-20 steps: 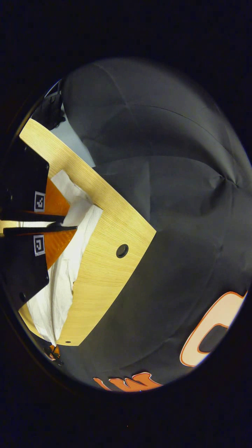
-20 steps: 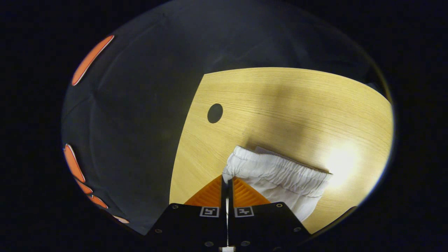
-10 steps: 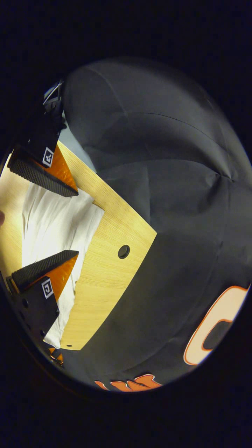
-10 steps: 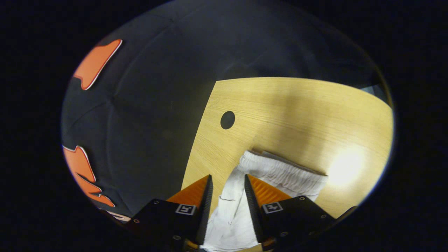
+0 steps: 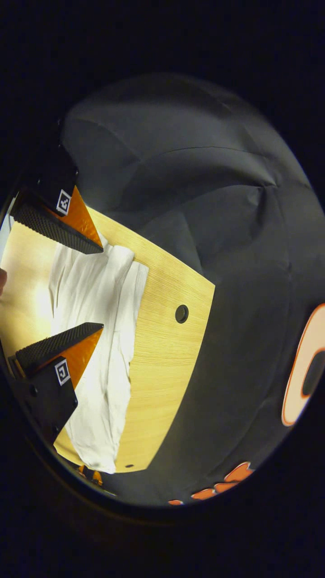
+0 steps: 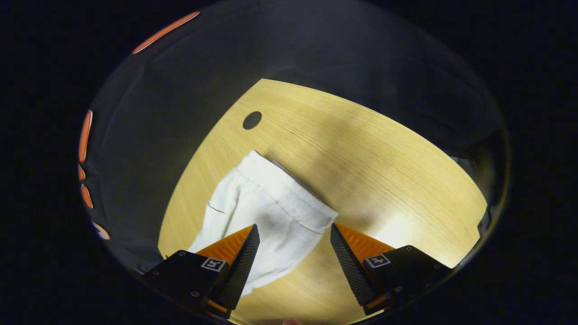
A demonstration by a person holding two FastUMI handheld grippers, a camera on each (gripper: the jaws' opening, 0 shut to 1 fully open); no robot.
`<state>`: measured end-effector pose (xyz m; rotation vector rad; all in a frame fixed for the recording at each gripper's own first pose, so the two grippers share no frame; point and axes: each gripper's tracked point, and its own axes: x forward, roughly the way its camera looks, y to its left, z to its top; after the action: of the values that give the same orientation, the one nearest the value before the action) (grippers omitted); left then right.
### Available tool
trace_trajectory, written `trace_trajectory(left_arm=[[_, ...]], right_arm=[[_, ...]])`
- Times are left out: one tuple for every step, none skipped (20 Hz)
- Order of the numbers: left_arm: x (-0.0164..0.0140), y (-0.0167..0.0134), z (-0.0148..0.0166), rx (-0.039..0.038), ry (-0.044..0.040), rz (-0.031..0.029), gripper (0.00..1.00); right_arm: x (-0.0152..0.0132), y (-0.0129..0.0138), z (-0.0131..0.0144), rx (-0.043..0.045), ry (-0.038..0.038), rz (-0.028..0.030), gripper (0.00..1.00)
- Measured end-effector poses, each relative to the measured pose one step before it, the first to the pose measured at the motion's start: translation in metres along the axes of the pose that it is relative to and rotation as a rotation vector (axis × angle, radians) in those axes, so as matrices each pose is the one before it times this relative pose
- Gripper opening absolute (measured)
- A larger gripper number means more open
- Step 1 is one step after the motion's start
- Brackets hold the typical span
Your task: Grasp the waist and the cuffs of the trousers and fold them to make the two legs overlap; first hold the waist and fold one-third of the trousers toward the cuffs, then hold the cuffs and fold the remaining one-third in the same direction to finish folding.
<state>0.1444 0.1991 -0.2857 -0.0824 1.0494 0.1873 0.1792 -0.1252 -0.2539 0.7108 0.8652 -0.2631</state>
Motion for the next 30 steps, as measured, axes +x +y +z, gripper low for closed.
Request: trace_trajectory(left_arm=[[-0.00549, -0.00194, -0.00116, 0.03432, -0.00458, 0.01192, 1.00], [-0.00647, -0.00182, 0.00133, 0.03314, -0.01695, 0.01363, 0.99], [-0.00089, -0.00317, 0.00064, 0.02804, -0.01434, 0.01158, 0.96], [-0.00058, -0.00475, -0.00171, 0.02282, -0.01699, 0.00368, 1.00], [-0.00118, -0.00580, -0.00029, 0.01568, -0.01424, -0.00189, 1.00], [-0.00320, -0.00149, -0.00187, 0.01521, -0.00484, 0.00304, 1.00], [-0.00228, -0.00169, -0.00138, 0.01155, -0.00332, 0.00511, 1.00], [-0.00114, -0.00317, -0.00275, 0.01006, -0.00120, 0.00017, 1.00], [0.00079, -0.00032, 0.00252, 0.01091, -0.00587, 0.00253, 1.00], [0.00318, -0.00115, -0.00267, 0.01169, -0.00667, 0.00428, 1.00], [0.00098, -0.00139, -0.00070, 0.01251, -0.00897, 0.00616, 1.00], [0.00106, -0.00227, -0.00176, 0.01096, -0.00978, 0.00467, 1.00], [-0.00192, -0.00263, 0.00284, 0.01050, -0.00928, 0.00493, 1.00], [0.00005, 0.00051, -0.00225, 0.00592, -0.01181, 0.00581, 1.00], [-0.00064, -0.00032, 0.00078, 0.00300, -0.01435, 0.00278, 1.00], [-0.00195, 0.00170, -0.00040, 0.00047, -0.01159, 0.00328, 1.00], [-0.00104, 0.00007, 0.00108, 0.00173, -0.01127, 0.00156, 1.00], [-0.00302, 0.00113, -0.00202, 0.00313, -0.00770, -0.00011, 1.00], [-0.00087, -0.00075, -0.00100, 0.00558, -0.00363, -0.00263, 1.00], [-0.00107, 0.00106, 0.00009, 0.00957, 0.00176, -0.00002, 1.00], [-0.00061, 0.00113, 0.00137, 0.01254, 0.00376, 0.00358, 1.00], [0.00051, -0.00068, 0.00107, 0.01146, 0.00189, 0.00764, 1.00], [0.00033, -0.00195, 0.00218, 0.00511, 0.00134, 0.00232, 1.00], [-0.00057, -0.00204, -0.00005, -0.00234, 0.00163, -0.00225, 1.00], [0.00150, 0.00013, 0.00122, -0.00884, -0.00079, -0.00643, 1.00], [0.00208, 0.00077, -0.00657, -0.01719, 0.00005, -0.00671, 1.00], [0.00255, -0.00053, -0.00339, -0.02445, -0.00319, -0.00721, 1.00], [0.00206, -0.00033, -0.00708, -0.02409, -0.00099, -0.00933, 1.00], [0.00217, 0.00011, -0.00357, -0.02024, 0.00035, -0.00757, 1.00], [-0.00200, 0.00171, -0.00258, -0.01274, 0.00595, -0.00992, 1.00]], right_arm=[[0.00154, -0.00572, -0.00261, -0.00150, 0.00507, -0.00936, 0.96], [0.00273, -0.00073, -0.00310, 0.01155, 0.00802, -0.00588, 0.97], [0.00275, 0.00149, -0.00077, 0.01327, 0.00284, 0.00846, 0.97], [0.00304, -0.00177, -0.00055, 0.00901, 0.00544, 0.00324, 0.97], [0.00376, -0.00076, -0.00099, 0.00240, 0.00880, -0.00227, 0.97], [0.00511, -0.00037, -0.00033, 0.00306, 0.00503, -0.00457, 0.97], [0.00328, 0.00346, 0.00143, 0.00722, 0.00131, 0.00453, 0.97], [0.00539, 0.00552, 0.00150, 0.01364, -0.00610, 0.00889, 0.97], [0.00394, 0.00318, 0.00205, 0.01091, -0.00545, 0.00132, 0.97], [0.00033, 0.00103, 0.00359, 0.01475, -0.01264, -0.00279, 0.97], [0.00268, 0.00255, 0.00381, 0.01583, -0.00924, 0.00776, 0.97], [-0.00185, -0.00505, 0.00033, 0.01711, -0.00802, -0.00329, 0.97], [-0.00136, -0.00127, 0.00329, 0.01265, -0.00422, -0.00470, 0.97], [0.00007, -0.00346, 0.00261, 0.00120, -0.01114, -0.01136, 0.95], [-0.00038, -0.00600, 0.00118, -0.00643, -0.00975, -0.02208, 0.94], [0.00007, -0.00232, 0.00092, -0.00792, -0.00957, -0.02004, 0.86], [0.00008, -0.00088, 0.00091, -0.00581, -0.00598, -0.01187, 0.80], [0.00286, 0.00363, 0.00150, -0.00366, 0.00107, -0.00034, 0.64], [-0.00124, 0.00624, 0.00323, 0.01531, -0.01014, 0.02273, 0.48], [0.00674, 0.00889, -0.00297, 0.02069, 0.00592, 0.03512, 0.22], [0.00187, 0.00247, -0.00151, 0.02069, -0.01083, 0.03531, 0.19], [-0.00279, 0.00033, -0.00326, 0.01878, -0.01087, 0.03473, 0.13], [-0.00238, 0.00004, 0.00491, 0.00533, -0.01648, 0.03101, 0.11], [-0.00542, -0.00005, 0.00315, -0.01225, -0.01765, 0.02173, 0.08], [-0.00481, 0.00214, 0.00408, -0.02393, -0.01935, 0.01705, 0.07], [-0.00709, 0.00456, 0.00340, -0.01867, -0.01731, 0.02091, 0.06], [-0.00375, 0.00692, 0.00041, -0.00755, -0.02035, 0.02157, 0.06], [-0.00400, 0.00507, 0.00120, -0.00556, -0.01999, 0.01659, 0.06], [-0.00303, 0.00510, 0.00072, -0.00959, -0.02130, 0.01472, 0.06], [-0.00665, 0.00145, 0.00488, -0.01324, -0.01900, 0.01553, 0.06]])
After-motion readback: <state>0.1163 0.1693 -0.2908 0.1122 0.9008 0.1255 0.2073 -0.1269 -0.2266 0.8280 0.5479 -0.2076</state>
